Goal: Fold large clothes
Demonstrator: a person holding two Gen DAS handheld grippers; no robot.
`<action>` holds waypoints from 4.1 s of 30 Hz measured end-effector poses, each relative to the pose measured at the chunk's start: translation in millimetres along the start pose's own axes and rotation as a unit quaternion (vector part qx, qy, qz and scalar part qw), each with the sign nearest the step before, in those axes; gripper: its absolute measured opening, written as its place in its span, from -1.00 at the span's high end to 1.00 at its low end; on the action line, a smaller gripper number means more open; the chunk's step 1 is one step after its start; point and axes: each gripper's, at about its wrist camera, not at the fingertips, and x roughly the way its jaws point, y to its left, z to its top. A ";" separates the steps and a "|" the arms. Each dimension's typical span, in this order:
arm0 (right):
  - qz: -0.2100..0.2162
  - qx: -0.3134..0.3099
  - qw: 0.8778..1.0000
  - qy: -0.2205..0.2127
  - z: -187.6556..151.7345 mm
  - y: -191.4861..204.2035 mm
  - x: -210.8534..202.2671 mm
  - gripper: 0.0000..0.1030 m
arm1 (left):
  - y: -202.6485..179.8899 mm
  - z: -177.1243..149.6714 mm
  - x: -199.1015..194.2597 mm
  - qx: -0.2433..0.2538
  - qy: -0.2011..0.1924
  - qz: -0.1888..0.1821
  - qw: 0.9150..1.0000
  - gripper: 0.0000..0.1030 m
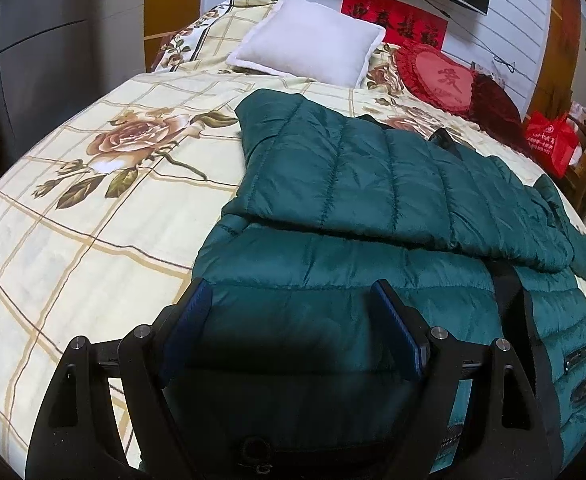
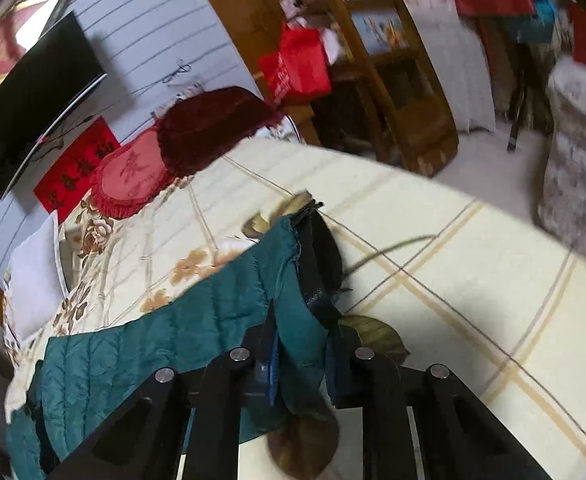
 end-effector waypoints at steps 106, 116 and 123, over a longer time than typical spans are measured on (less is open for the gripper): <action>0.034 -0.129 0.991 0.010 -230.2 255.4 -137.6 -0.52 | -117.8 89.4 -23.2 0.053 0.012 -0.228 0.972 0.95; 0.034 -0.121 0.992 0.001 -228.6 252.2 -141.1 -0.52 | -11.4 122.5 -26.9 0.038 -0.019 -0.152 0.988 0.95; 0.081 -0.140 0.987 0.000 -211.6 269.9 -136.4 -0.52 | 7.2 91.0 26.5 0.035 0.049 -0.137 0.989 0.79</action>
